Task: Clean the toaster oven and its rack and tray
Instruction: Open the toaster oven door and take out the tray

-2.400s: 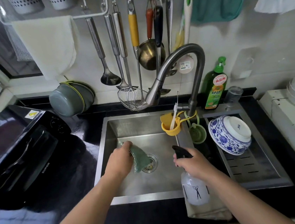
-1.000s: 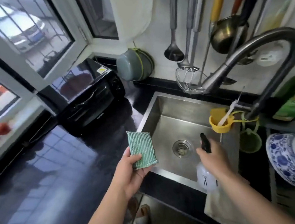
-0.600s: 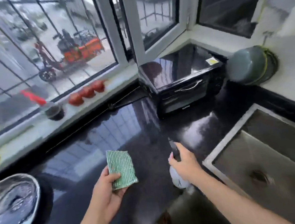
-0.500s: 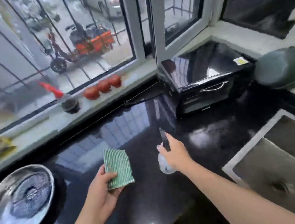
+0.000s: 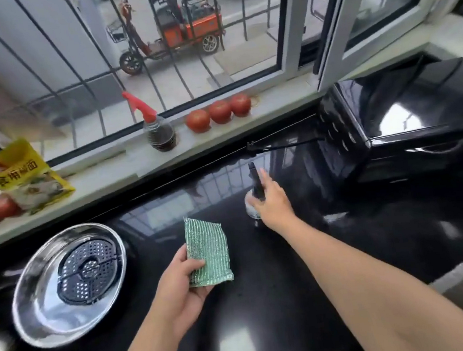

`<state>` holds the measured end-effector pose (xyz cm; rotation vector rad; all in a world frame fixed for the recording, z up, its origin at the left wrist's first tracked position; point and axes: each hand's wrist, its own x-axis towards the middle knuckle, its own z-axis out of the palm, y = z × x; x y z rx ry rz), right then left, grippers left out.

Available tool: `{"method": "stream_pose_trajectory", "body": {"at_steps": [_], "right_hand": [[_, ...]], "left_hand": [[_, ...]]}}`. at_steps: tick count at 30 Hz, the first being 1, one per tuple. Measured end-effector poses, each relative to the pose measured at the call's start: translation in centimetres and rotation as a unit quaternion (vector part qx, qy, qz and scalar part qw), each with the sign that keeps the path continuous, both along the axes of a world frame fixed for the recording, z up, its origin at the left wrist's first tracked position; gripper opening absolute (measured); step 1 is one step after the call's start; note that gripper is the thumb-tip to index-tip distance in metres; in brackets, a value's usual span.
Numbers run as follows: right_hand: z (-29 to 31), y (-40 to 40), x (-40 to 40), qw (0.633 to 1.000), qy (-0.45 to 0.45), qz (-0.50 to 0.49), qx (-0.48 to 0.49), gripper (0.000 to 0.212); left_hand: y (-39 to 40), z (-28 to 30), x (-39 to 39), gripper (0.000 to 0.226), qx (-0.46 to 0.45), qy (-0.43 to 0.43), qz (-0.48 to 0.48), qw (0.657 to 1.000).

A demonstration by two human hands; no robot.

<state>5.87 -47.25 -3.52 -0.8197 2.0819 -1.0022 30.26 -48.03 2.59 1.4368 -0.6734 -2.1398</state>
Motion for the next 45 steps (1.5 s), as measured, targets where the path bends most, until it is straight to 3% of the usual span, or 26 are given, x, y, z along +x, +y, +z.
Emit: {"method": "stream_pose_trajectory", "body": {"at_steps": [3, 5, 7, 9, 11, 14, 18, 20, 22, 24, 27, 28, 30, 33, 37, 40, 42, 45], "right_hand": [[1.3, 3.2, -0.8, 0.998, -0.017, -0.002, 0.055, 0.082], [1.9, 8.5, -1.4, 0.992, -0.1, -0.066, 0.049, 0.058], [3.5, 14.9, -1.7, 0.954, -0.258, -0.15, 0.036, 0.039], [5.0, 21.5, -2.3, 0.9, -0.381, -0.211, 0.003, 0.039], [6.0, 27.0, -3.4, 0.863, -0.44, -0.243, -0.052, 0.044], [7.8, 32.8, -6.3, 0.852, -0.437, -0.247, -0.145, 0.041], [7.9, 38.5, -12.1, 0.854, -0.348, -0.352, -0.162, 0.03], [6.9, 40.8, -14.5, 0.828, -0.339, -0.412, -0.171, 0.028], [5.9, 43.2, -16.0, 0.81, -0.332, -0.451, -0.172, 0.027], [5.1, 45.2, -17.0, 0.8, -0.325, -0.479, -0.157, 0.025], [4.1, 47.1, -17.6, 0.783, -0.332, -0.502, -0.156, 0.025], [3.9, 47.4, -17.7, 0.782, -0.333, -0.504, -0.156, 0.024], [3.6, 47.7, -17.9, 0.785, -0.33, -0.501, -0.154, 0.023], [3.7, 47.8, -18.5, 0.787, -0.325, -0.503, -0.152, 0.022], [4.2, 48.1, -18.5, 0.787, -0.324, -0.501, -0.155, 0.022], [4.4, 48.5, -18.0, 0.787, -0.321, -0.501, -0.161, 0.022], [4.3, 48.8, -17.4, 0.788, -0.321, -0.499, -0.164, 0.021], [4.2, 49.2, -16.7, 0.791, -0.321, -0.495, -0.161, 0.021]], "left_hand": [[1.3, -0.1, -2.1, 0.047, 0.006, 0.011, -0.037, 0.999], [2.7, -0.2, -4.3, 0.049, 0.015, 0.031, -0.075, 0.997], [4.6, -0.3, -7.2, 0.05, 0.029, 0.06, -0.126, 0.99], [7.7, -0.3, -11.4, 0.05, 0.04, 0.085, -0.201, 0.975], [11.9, 0.3, -16.0, 0.05, 0.031, 0.096, -0.287, 0.953], [19.0, 1.3, -22.3, 0.051, -0.006, 0.094, -0.397, 0.913], [25.4, 2.4, -28.8, 0.041, -0.059, 0.039, -0.485, 0.872], [25.5, 1.8, -31.5, 0.043, -0.206, -0.044, -0.546, 0.811], [23.4, 1.0, -34.5, 0.057, -0.442, -0.155, -0.561, 0.682], [20.8, 1.2, -37.7, 0.068, -0.611, -0.226, -0.507, 0.564], [17.9, 2.2, -41.8, 0.075, -0.708, -0.269, -0.49, 0.432], [17.4, 2.4, -42.9, 0.075, -0.706, -0.279, -0.509, 0.406], [17.1, 2.5, -44.4, 0.07, -0.68, -0.316, -0.521, 0.407], [18.2, 3.1, -45.4, 0.051, -0.651, -0.354, -0.475, 0.475], [19.8, 3.8, -45.0, 0.03, -0.63, -0.356, -0.465, 0.51], [21.4, 2.9, -42.7, 0.056, -0.608, -0.34, -0.454, 0.555], [23.0, 1.5, -40.3, 0.075, -0.613, -0.348, -0.456, 0.544], [24.6, -0.9, -36.6, 0.082, -0.621, -0.376, -0.46, 0.512]]}}
